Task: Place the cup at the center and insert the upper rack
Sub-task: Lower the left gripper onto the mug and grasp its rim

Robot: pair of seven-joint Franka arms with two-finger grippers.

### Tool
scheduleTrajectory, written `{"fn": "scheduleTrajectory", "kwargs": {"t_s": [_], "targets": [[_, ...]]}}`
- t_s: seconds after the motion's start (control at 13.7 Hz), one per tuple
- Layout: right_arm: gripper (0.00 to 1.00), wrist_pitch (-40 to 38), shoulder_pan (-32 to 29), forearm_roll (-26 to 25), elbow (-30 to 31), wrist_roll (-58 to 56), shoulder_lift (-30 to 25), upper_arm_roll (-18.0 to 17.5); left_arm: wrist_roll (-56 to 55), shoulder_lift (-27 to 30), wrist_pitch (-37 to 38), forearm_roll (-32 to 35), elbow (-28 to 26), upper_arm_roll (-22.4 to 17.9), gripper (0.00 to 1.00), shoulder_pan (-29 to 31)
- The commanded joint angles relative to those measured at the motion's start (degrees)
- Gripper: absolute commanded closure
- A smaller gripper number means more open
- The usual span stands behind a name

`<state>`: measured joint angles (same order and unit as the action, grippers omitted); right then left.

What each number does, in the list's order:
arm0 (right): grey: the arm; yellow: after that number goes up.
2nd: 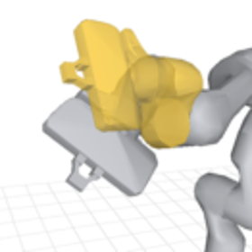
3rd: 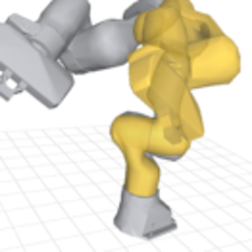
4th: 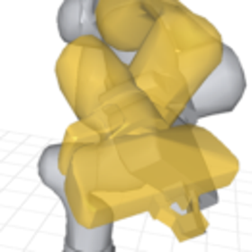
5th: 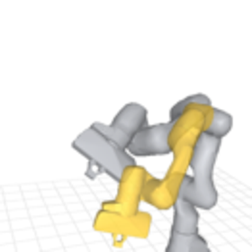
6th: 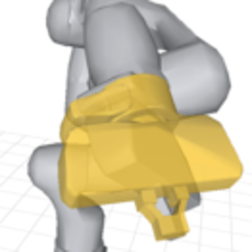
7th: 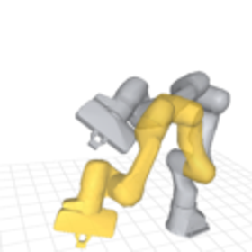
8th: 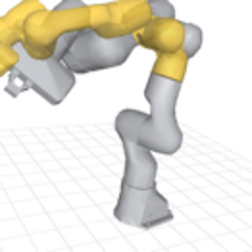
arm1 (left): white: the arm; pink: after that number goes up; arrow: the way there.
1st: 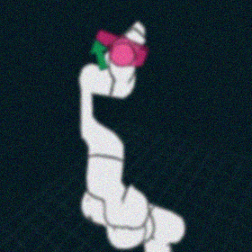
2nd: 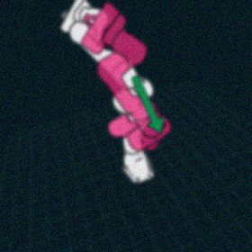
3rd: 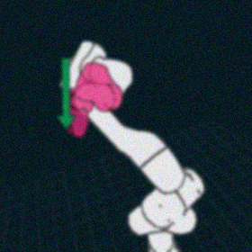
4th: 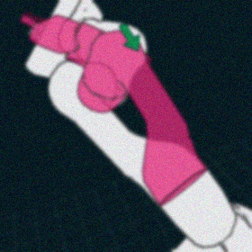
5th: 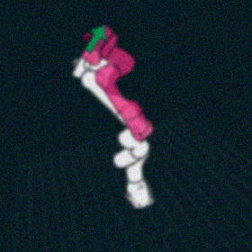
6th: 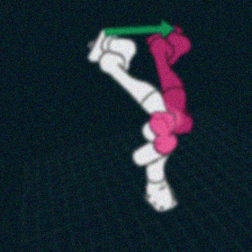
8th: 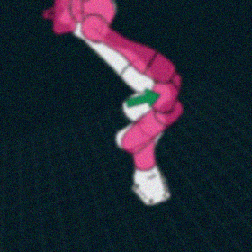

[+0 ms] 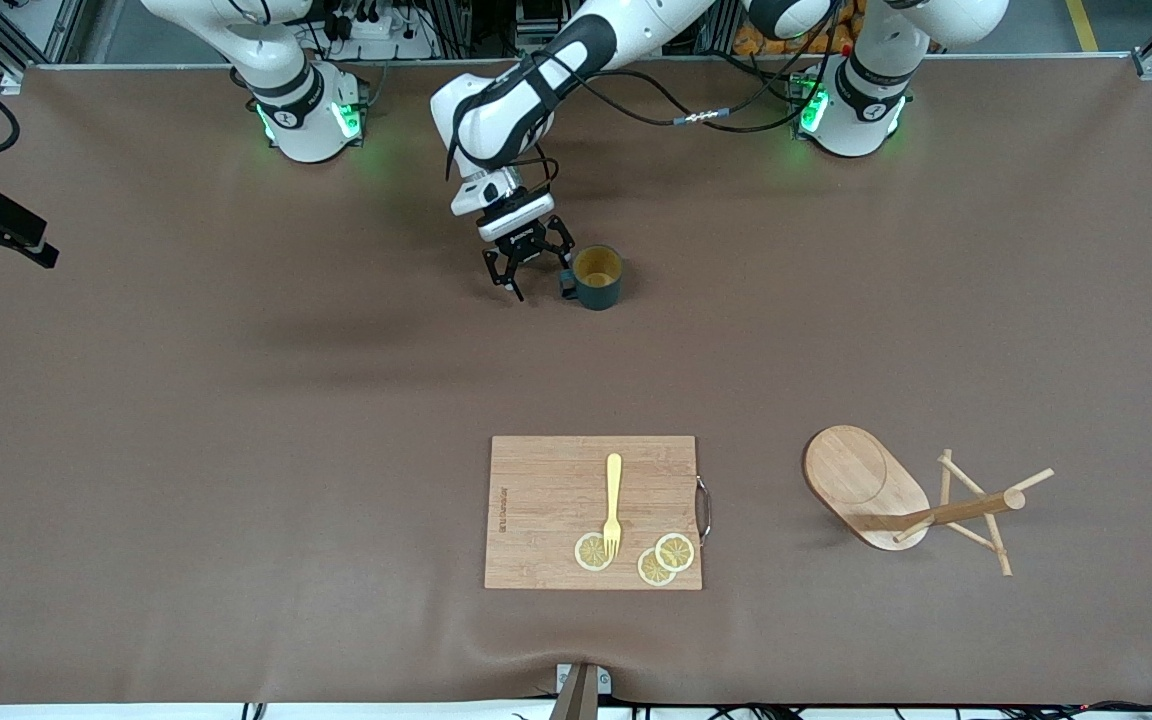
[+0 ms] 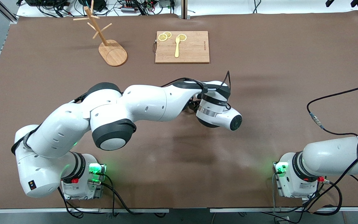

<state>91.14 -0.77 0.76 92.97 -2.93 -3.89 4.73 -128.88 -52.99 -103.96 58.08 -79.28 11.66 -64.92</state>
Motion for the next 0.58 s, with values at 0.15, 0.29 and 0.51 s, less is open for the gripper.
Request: {"fn": "scheduleTrajectory", "kwargs": {"t_s": [0.15, 0.29, 0.51], "targets": [[0.0, -0.8, -0.9, -0.9, -0.7, -0.2, 0.5, -0.2, -1.1, -2.0, 2.5, 3.6, 0.5, -0.5, 0.0, -1.2], [0.0, -0.8, -0.8, -0.9, -0.7, -0.2, 0.5, -0.3, -1.1, -2.4, 2.6, 4.3, 0.5, -0.6, 0.0, -1.1], [0.0, -0.8, -0.8, -0.9, -0.7, -0.2, 0.5, -0.3, -1.0, -2.4, 3.4, 6.5, 0.5, -0.6, 0.0, -1.1]]}}
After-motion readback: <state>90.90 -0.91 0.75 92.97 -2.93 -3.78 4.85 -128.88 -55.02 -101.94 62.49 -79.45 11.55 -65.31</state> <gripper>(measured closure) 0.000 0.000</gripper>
